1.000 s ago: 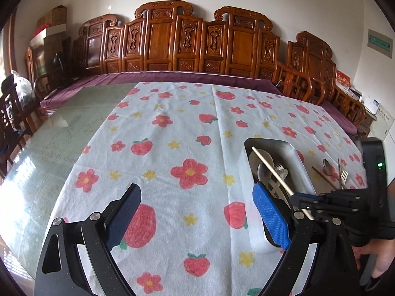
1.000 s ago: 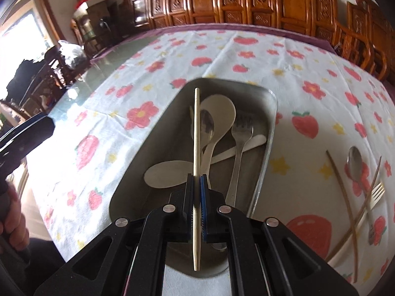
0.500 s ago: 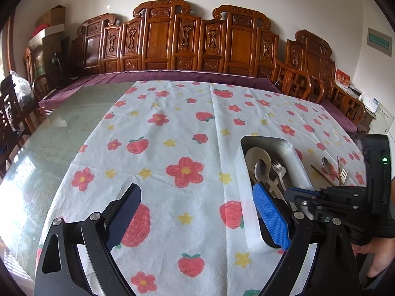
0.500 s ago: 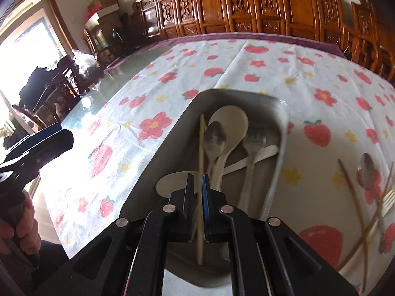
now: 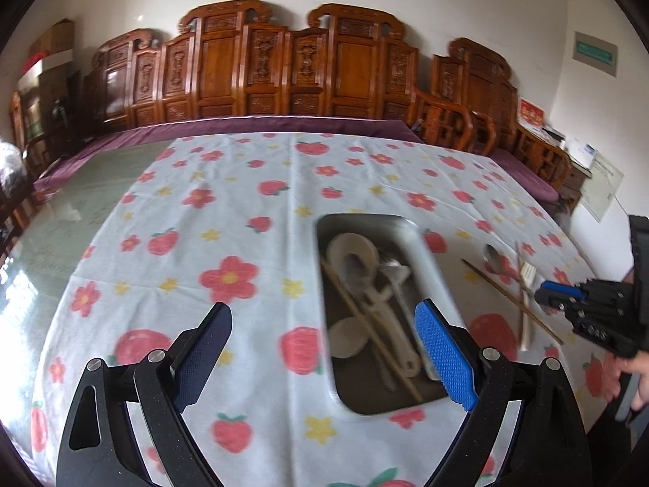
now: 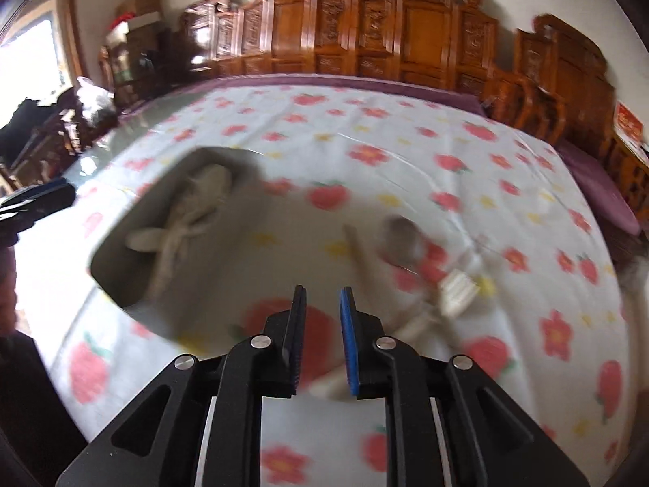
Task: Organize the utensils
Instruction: 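Lower the bamboo chopstick into the tray and open the right tool, then grasp a brown chopstick from the table with the right tool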
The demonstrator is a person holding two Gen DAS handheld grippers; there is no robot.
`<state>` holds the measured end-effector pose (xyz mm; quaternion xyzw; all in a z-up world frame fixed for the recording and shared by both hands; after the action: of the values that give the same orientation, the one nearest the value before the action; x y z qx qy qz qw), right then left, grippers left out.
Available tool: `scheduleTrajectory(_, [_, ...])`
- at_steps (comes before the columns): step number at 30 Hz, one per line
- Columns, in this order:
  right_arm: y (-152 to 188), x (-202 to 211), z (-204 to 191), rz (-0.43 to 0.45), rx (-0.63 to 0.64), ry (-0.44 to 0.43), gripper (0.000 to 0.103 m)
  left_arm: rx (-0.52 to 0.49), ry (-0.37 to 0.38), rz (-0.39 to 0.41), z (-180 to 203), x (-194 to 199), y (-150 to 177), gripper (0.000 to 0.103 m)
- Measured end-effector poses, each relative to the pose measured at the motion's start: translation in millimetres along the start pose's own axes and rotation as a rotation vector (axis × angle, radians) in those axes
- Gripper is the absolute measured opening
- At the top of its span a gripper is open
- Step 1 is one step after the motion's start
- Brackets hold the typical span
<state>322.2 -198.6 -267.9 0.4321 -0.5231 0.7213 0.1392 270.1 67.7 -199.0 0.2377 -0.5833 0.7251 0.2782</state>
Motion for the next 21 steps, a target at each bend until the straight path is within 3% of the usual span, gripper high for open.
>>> scheduleTrajectory(6, [29,-21,28,-0.101,0.001,0.012,0.019,-0.079,0.046,-0.016,39,-3,13,0.088])
scheduleTrajectory(16, [52,-37,24,-0.204,0.015,-0.028,0.019,-0.193,0.095,-0.058,79,-8,37,0.088])
scheduleTrajectory(19, [53,-36,24,-0.202,0.008,-0.046,0.007,-0.203,0.103,-0.068,85,-10,41,0.088])
scheduleTrajectory(21, [53,-30,24,-0.184,0.002,-0.059,0.006,-0.216,0.104,-0.070,91,-10,43,0.088])
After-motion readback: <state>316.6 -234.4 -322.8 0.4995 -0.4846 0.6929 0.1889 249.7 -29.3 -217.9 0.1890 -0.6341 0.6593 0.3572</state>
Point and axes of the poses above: each gripper's, at about its wrist camera, not at the fingertips, and x roughly against the way its jaws point, z to its right, y to its underside, the point moved 6 cm from there along -x, roughly the way its jaws point, and after that the axes turned 10 degrees about x, right-handed, at the moved point
